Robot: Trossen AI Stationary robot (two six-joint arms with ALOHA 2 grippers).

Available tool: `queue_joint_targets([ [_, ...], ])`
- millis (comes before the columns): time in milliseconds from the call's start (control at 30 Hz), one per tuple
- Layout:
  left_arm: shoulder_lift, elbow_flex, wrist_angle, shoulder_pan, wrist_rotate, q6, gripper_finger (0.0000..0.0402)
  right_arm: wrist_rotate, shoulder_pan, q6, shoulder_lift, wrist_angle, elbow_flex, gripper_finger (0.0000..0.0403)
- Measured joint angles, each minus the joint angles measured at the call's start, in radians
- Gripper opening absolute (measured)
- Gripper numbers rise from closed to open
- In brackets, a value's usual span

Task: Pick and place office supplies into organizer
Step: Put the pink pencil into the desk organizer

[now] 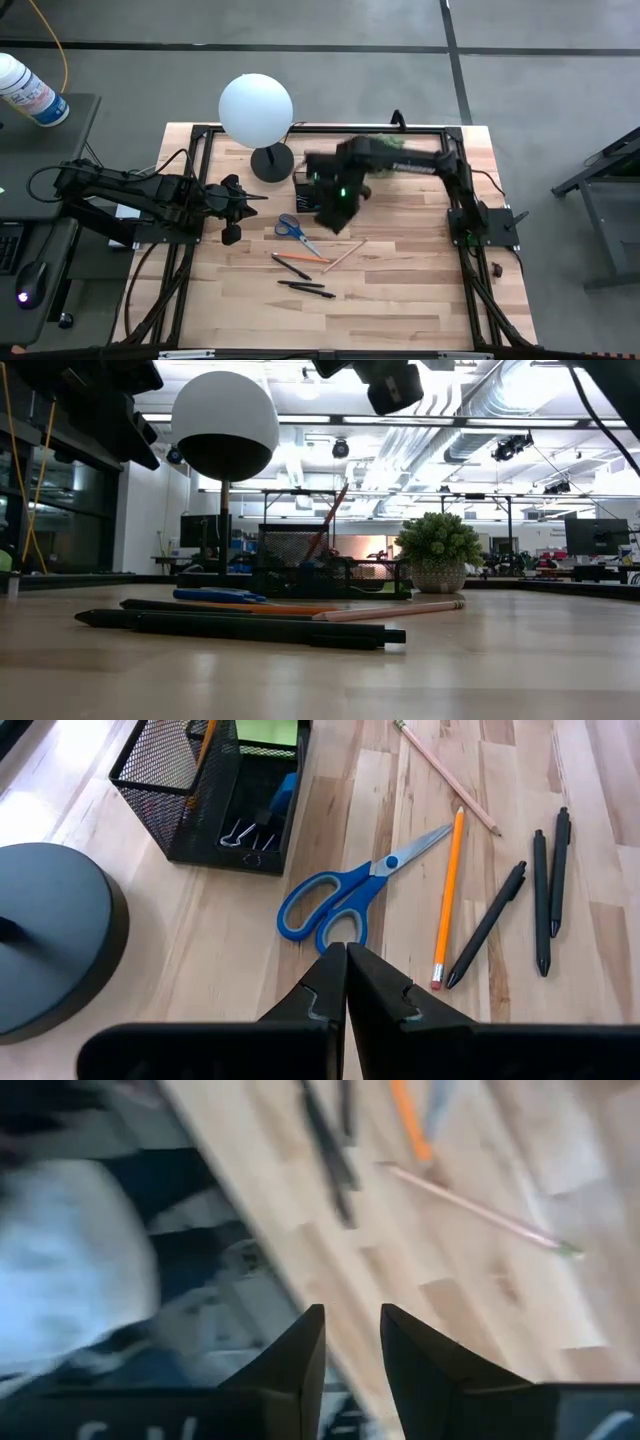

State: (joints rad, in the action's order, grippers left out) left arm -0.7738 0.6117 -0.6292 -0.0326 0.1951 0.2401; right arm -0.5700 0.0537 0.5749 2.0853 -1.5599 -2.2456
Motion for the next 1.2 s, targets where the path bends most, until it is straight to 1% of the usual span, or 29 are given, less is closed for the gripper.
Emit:
queue_joint_targets([
  [100, 0.000, 0.000, 0.001, 0.000, 0.000, 0.000, 0.0001, 0.149, -0.068, 0.008, 0.000, 0.006, 0.051, 0.0091],
  [300, 0.000, 0.000, 0.004, 0.000, -0.009, 0.000, 0.0001, 0.401, -0.176, 0.019, 0.001, 0.041, 0.214, 0.0083],
  [400, 0.000, 0.000, 0.004, 0.000, -0.029, 0.000, 0.0001, 0.474, -0.221, -0.037, 0.002, 0.041, 0.300, 0.0080],
  [500, 0.000, 0.000, 0.004, 0.000, -0.050, 0.000, 0.0001, 0.525, -0.257, -0.126, 0.002, 0.040, 0.378, 0.0077],
  [600, 0.000, 0.000, 0.004, 0.000, -0.054, 0.001, 0.0001, 0.558, -0.279, -0.200, 0.002, 0.048, 0.449, 0.0073],
  [667, 0.000, 0.000, 0.004, 0.000, -0.054, 0.001, 0.0001, 0.559, -0.286, -0.244, 0.002, 0.077, 0.495, 0.0071],
  [800, 0.000, 0.000, 0.004, 0.000, -0.056, 0.012, 0.0001, 0.508, -0.286, -0.304, 0.002, 0.152, 0.560, 0.0063],
  [933, 0.000, 0.000, 0.003, 0.000, -0.058, 0.036, 0.0001, 0.499, -0.293, -0.301, -0.011, 0.178, 0.602, 0.0052],
  [1033, 0.000, 0.000, 0.003, 0.000, -0.057, 0.052, 0.0001, 0.508, -0.295, -0.266, -0.076, 0.202, 0.660, 0.0040],
  [1200, 0.000, 0.000, 0.003, 0.000, -0.057, 0.053, 0.0001, 0.533, -0.292, -0.123, -0.267, 0.245, 0.836, 0.0013],
])
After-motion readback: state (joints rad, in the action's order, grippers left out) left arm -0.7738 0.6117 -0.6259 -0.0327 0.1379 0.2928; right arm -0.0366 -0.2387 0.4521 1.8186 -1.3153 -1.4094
